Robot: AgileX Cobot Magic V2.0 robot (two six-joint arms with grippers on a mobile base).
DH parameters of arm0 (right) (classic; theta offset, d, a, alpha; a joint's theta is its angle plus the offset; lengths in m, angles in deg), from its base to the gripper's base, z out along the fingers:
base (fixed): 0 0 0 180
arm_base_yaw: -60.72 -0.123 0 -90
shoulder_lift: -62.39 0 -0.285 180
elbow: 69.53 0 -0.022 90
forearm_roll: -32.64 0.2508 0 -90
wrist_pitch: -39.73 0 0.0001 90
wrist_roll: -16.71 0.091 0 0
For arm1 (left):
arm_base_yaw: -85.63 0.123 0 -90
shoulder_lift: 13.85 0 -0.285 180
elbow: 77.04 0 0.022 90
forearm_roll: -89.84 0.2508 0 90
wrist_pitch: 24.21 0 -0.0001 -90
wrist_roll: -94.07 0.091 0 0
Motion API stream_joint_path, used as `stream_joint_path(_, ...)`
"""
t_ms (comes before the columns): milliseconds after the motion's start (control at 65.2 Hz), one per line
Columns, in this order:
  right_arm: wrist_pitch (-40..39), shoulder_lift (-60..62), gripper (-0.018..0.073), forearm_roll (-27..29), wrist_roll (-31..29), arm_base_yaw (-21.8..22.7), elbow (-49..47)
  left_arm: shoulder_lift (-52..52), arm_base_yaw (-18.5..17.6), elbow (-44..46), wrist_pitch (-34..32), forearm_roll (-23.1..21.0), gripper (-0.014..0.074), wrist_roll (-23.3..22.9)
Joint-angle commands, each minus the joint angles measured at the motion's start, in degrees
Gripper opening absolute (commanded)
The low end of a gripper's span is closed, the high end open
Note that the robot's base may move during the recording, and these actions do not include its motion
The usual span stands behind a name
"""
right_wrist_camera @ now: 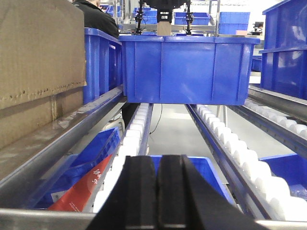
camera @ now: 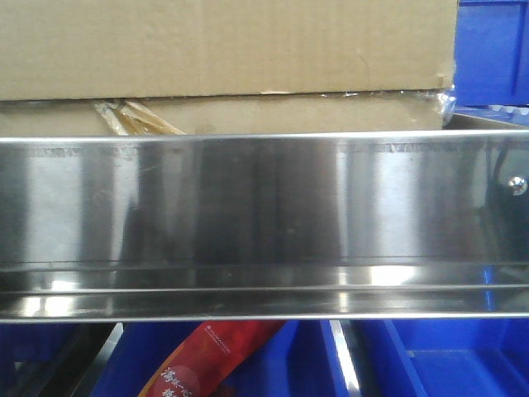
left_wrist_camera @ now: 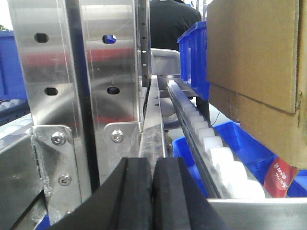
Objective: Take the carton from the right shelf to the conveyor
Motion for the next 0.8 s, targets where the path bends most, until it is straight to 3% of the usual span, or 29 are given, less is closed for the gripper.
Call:
stream_joint_path(0,-1.3,0.2,-0.0075,0.3,-0.4,0.0,-0.1,-0.2,0.2,0.2,-1.5,-0.2,0.0004,0.0)
stream_joint_path(782,-1.7,0.2,-0.0075,0.3,-0.4,0.0,-0.1,-0.2,0.2,0.2,-1.9,-0.2,0.0004,0.0)
